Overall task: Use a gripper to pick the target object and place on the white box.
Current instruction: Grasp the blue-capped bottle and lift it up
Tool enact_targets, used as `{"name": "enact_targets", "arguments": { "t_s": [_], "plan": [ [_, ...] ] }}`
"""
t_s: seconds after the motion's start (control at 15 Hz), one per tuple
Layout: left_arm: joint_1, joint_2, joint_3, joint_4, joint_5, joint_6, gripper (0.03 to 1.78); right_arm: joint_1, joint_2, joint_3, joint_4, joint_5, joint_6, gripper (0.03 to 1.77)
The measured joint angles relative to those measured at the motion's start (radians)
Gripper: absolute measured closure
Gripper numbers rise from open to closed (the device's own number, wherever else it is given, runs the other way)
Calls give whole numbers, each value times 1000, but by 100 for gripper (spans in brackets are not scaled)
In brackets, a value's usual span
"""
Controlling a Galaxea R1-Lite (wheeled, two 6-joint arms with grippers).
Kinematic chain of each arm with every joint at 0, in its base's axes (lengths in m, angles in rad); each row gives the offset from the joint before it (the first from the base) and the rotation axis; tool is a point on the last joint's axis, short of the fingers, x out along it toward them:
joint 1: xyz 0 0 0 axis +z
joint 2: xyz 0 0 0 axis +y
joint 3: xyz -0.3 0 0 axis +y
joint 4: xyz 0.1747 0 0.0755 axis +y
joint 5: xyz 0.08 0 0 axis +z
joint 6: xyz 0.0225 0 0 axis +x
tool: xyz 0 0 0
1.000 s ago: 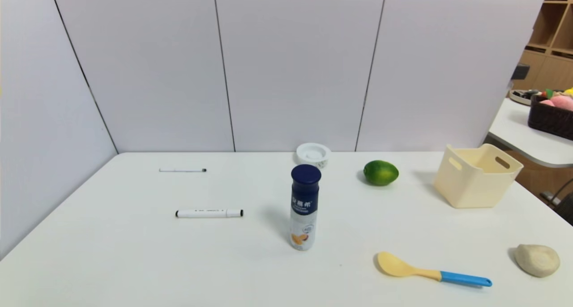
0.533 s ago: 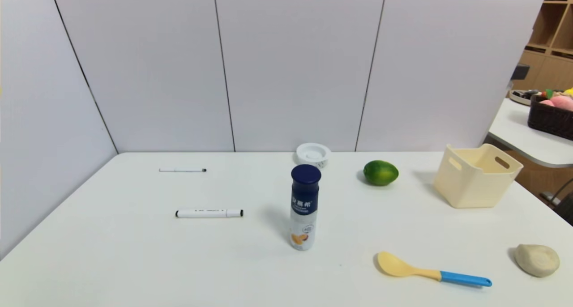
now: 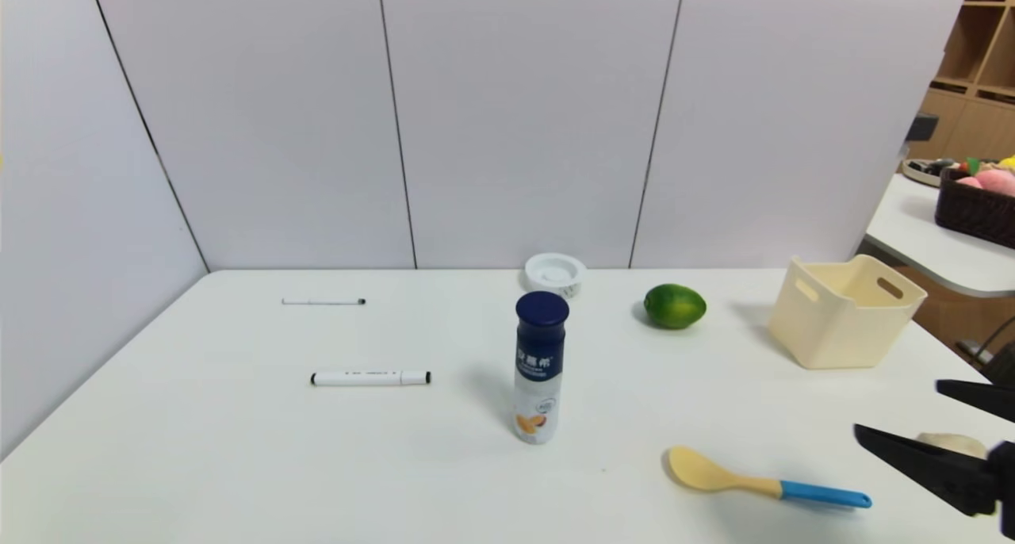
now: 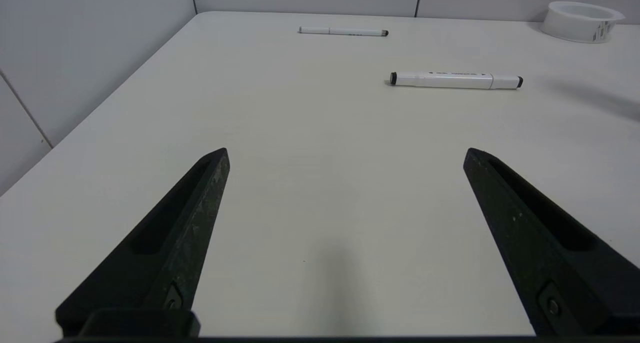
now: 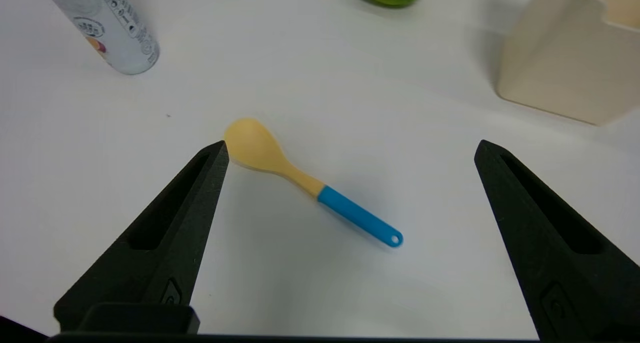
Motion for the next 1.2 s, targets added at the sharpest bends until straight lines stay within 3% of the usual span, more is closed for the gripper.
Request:
{"name": "enact_targets", "arguments": {
  "t_s": [0.33, 0.47, 0.73, 1.0, 1.07, 1.2],
  "plan": [
    [0, 0, 0, 0, 0, 0, 12, 68, 338, 13, -421, 261, -60, 10],
    [0, 0, 0, 0, 0, -1, 12, 103, 433, 48, -615, 297, -61, 10],
    [0, 0, 0, 0, 0, 0, 12, 172, 595, 84, -957, 322, -56, 10],
    [0, 0, 0, 0, 0, 0, 12, 201, 681, 112, -1166, 492, -51, 10],
    [0, 0, 0, 0, 0, 0, 12, 206, 694, 118, -1197, 520, -51, 10],
    [0, 0, 0, 0, 0, 0, 12, 220, 716, 121, -1204, 525, -50, 10]
  ]
}}
